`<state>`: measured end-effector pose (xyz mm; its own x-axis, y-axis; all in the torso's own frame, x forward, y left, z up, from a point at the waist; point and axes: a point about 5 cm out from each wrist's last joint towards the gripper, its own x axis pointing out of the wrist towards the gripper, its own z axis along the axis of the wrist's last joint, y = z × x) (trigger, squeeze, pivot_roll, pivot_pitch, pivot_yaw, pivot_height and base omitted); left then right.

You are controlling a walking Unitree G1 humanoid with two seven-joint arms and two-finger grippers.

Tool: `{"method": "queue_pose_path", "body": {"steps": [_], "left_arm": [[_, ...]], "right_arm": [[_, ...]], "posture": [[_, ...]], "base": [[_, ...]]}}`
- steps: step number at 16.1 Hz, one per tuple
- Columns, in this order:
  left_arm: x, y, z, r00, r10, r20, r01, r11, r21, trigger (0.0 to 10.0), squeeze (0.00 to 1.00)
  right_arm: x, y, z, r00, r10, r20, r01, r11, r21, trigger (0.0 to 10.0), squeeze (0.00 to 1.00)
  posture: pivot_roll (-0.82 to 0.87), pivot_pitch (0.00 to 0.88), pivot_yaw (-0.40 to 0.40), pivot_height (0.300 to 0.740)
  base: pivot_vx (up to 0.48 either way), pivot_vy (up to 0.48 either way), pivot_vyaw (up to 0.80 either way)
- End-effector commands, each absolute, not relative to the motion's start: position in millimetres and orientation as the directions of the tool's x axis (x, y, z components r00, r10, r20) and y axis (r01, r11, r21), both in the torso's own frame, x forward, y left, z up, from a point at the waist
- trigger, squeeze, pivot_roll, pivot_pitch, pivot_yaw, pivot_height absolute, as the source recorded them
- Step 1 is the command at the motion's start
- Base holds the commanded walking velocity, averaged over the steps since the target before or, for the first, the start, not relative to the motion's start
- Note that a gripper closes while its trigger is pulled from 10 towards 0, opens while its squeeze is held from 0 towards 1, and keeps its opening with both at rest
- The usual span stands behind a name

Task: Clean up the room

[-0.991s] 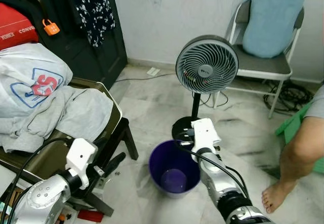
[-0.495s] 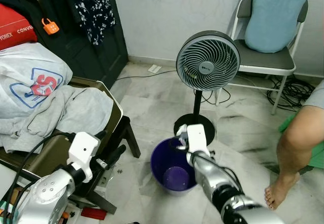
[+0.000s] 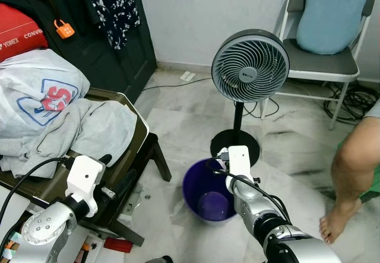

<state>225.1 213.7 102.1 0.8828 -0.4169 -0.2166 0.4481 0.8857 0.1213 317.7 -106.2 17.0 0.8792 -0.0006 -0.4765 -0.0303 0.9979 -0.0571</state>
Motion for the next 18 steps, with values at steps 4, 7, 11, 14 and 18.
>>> {"method": "queue_pose_path", "body": {"steps": [4,7,11,14,18], "left_arm": [[227.8,214.2,108.5,0.886,-0.417,-0.204,0.447,0.886,0.127,10.0,0.00],[227.1,215.4,107.3,0.887,-0.412,-0.207,0.442,0.888,0.125,10.0,0.00],[226.5,216.0,106.3,0.887,-0.409,-0.215,0.440,0.889,0.124,10.0,0.00],[227.2,219.0,106.4,0.887,-0.406,-0.220,0.439,0.889,0.128,10.0,0.00],[227.8,216.6,105.6,0.883,-0.413,-0.223,0.446,0.886,0.127,10.0,0.00]], "right_arm": [[315.0,-99.5,14.5,0.874,0.012,-0.486,-0.031,0.999,-0.031,10.0,0.00],[316.0,-99.9,16.1,0.882,0.020,-0.471,-0.048,0.998,-0.048,10.0,0.00],[316.3,-99.5,16.7,0.885,0.025,-0.464,-0.046,0.998,-0.034,10.0,0.00],[316.4,-98.0,17.2,0.887,0.026,-0.461,-0.043,0.999,-0.027,10.0,0.00],[315.4,-99.9,15.9,0.885,0.010,-0.466,-0.025,0.999,-0.026,10.0,0.00]], "posture": [[0.10,0.148,0.140,0.740],[0.09,0.147,0.136,0.740],[0.09,0.147,0.136,0.740],[0.09,0.151,0.144,0.740],[0.09,0.151,0.148,0.740]], "base": [[0.000,0.000,0.00],[0.000,0.000,0.00],[0.000,0.000,0.72],[0.000,0.000,0.00],[0.000,0.000,0.00]]}}
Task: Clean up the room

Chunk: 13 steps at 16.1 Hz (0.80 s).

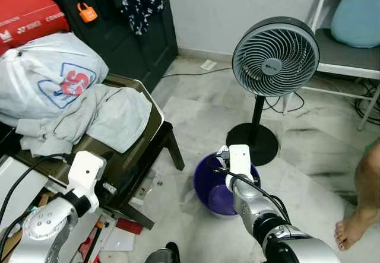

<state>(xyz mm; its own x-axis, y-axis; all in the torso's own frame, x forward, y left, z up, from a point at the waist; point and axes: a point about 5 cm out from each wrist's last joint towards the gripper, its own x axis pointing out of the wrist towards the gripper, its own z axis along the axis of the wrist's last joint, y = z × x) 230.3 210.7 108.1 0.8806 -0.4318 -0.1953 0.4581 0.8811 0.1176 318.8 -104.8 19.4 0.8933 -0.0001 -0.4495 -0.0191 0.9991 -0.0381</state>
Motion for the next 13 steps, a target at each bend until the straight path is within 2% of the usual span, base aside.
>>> {"method": "queue_pose_path", "body": {"steps": [1,7,11,13], "left_arm": [[227.9,216.6,105.6,0.882,-0.416,-0.223,0.448,0.885,0.125,10.0,0.00],[229.7,215.0,106.4,0.878,-0.428,-0.216,0.458,0.881,0.117,10.0,0.00],[229.4,215.4,106.2,0.877,-0.428,-0.219,0.459,0.881,0.118,10.0,0.00],[229.7,215.2,106.2,0.877,-0.428,-0.219,0.459,0.881,0.117,10.0,0.00]], "right_arm": [[315.3,-100.4,15.6,0.884,0.005,-0.467,-0.019,1.000,-0.025,10.0,0.00],[315.4,-101.1,15.6,0.884,-0.004,-0.468,-0.010,1.000,-0.027,10.0,0.00],[315.2,-128.6,13.9,0.868,-0.174,-0.465,0.117,0.982,-0.149,10.0,0.00],[316.8,-130.8,16.1,0.873,-0.186,-0.450,0.131,0.980,-0.151,10.0,0.00]], "posture": [[0.09,0.152,0.150,0.740],[0.09,0.151,0.152,0.740],[0.09,0.153,0.156,0.740],[0.09,0.153,0.156,0.740]], "base": [[0.000,0.000,0.00],[0.000,0.000,0.00],[0.000,0.000,0.00],[0.000,0.000,0.00]]}}
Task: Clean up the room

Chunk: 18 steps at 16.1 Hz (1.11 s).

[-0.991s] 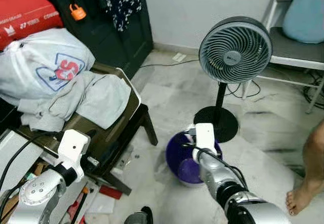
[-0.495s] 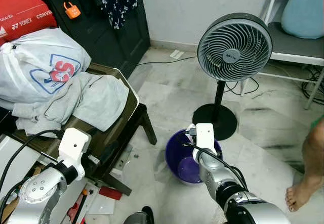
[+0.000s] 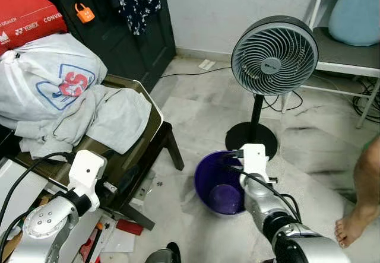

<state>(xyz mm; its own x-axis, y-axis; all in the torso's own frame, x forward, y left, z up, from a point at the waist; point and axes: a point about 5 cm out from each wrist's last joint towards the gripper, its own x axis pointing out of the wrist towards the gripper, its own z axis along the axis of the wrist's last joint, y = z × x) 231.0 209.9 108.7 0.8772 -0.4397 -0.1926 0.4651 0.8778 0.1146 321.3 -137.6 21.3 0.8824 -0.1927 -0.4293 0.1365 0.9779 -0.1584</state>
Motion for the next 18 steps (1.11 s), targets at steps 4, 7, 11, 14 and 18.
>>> {"method": "queue_pose_path", "body": {"steps": [4,7,11,14,18], "left_arm": [[230.8,214.9,106.3,0.877,-0.428,-0.218,0.459,0.881,0.118,10.0,0.00],[230.3,215.9,106.3,0.877,-0.427,-0.220,0.459,0.880,0.120,10.0,0.00],[230.7,216.5,106.2,0.876,-0.429,-0.222,0.462,0.878,0.124,10.0,0.00],[231.0,216.7,106.4,0.875,-0.430,-0.222,0.463,0.877,0.126,10.0,0.00],[231.4,216.5,106.1,0.875,-0.431,-0.222,0.464,0.877,0.125,10.0,0.00]], "right_arm": [[321.3,-130.4,22.1,0.888,-0.192,-0.418,0.138,0.978,-0.156,10.0,0.00],[327.8,-130.7,30.5,0.900,-0.199,-0.387,0.158,0.978,-0.136,10.0,0.00],[333.8,-122.0,39.5,0.924,-0.171,-0.341,0.126,0.980,-0.151,10.0,0.00],[334.4,-121.4,40.9,0.929,-0.163,-0.332,0.128,0.984,-0.126,10.0,1.00],[334.6,-121.9,41.2,0.930,-0.168,-0.328,0.132,0.983,-0.128,10.0,1.00]], "posture": [[0.09,0.151,0.158,0.740],[0.09,0.151,0.159,0.740],[0.10,0.146,0.162,0.740],[0.10,0.144,0.163,0.740],[0.10,0.138,0.161,0.740]], "base": [[0.000,0.000,0.00],[0.000,0.000,0.00],[0.000,0.000,0.00],[0.000,0.000,0.00],[0.000,0.000,0.00]]}}
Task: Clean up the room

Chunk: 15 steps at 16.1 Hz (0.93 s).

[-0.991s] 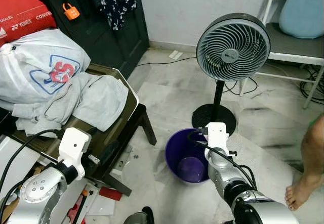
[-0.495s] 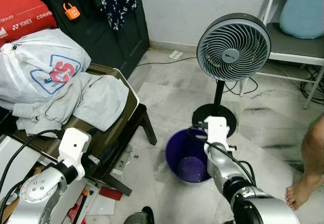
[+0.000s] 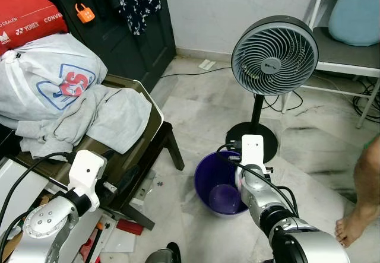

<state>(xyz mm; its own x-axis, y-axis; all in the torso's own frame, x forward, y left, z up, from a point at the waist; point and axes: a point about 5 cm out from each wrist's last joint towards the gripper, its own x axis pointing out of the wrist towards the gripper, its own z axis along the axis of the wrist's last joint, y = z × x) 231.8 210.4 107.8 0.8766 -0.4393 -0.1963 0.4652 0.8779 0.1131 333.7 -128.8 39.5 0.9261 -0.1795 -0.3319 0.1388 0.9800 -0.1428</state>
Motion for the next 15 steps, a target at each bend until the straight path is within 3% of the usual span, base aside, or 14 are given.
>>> {"method": "queue_pose_path", "body": {"steps": [1,9,15], "left_arm": [[231.7,216.5,106.1,0.875,-0.430,-0.222,0.463,0.878,0.126,10.0,0.00],[254.4,198.9,105.2,0.893,-0.423,-0.151,0.441,0.891,0.107,10.0,0.00],[282.2,178.6,110.7,0.893,-0.449,-0.039,0.451,0.892,0.043,10.0,0.00]], "right_arm": [[335.1,-122.1,41.9,0.931,-0.168,-0.323,0.132,0.983,-0.128,10.0,1.00],[339.2,-116.3,48.7,0.944,-0.112,-0.311,0.131,0.991,0.041,10.0,1.00],[340.6,-140.7,58.6,0.960,-0.159,-0.230,0.188,0.976,0.110,10.0,1.00]], "posture": [[0.10,0.138,0.161,0.740],[0.02,0.069,0.105,0.740],[-0.10,0.000,0.075,0.740]], "base": [[0.000,0.000,0.00],[0.000,0.000,0.00],[0.000,0.000,0.00]]}}
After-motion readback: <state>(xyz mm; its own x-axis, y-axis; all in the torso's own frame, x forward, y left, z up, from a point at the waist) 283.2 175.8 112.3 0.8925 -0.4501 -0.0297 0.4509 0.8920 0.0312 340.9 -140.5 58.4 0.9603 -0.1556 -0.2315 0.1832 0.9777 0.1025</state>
